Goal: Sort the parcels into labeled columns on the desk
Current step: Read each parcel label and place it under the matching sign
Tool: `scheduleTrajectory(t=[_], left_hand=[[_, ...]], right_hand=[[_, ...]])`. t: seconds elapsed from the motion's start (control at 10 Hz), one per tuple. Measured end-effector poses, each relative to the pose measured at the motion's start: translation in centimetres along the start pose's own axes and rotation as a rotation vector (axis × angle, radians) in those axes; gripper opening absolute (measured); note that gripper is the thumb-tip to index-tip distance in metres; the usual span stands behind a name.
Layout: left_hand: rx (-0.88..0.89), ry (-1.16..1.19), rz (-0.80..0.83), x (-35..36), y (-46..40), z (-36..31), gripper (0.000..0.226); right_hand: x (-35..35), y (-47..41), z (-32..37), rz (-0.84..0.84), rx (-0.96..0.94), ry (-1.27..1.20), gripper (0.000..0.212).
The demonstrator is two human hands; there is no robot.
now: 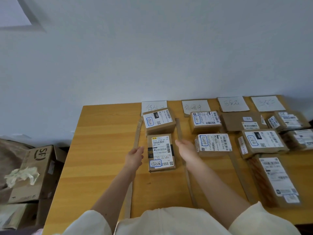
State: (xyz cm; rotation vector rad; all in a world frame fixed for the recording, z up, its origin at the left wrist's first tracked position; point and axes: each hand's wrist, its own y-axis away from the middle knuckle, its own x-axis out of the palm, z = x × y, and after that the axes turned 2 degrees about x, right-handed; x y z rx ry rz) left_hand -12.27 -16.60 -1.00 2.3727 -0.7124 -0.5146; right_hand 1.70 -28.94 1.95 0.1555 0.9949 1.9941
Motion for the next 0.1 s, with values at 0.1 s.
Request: scheduleTrajectory(t=[0.1], left_hand=[[0.093, 0.029, -0.040, -0.20, -0.03, -2.66, 0.036]], right_hand=[[-2.04, 1.20, 2.97, -0.043, -0.112, -0.027, 0.042]])
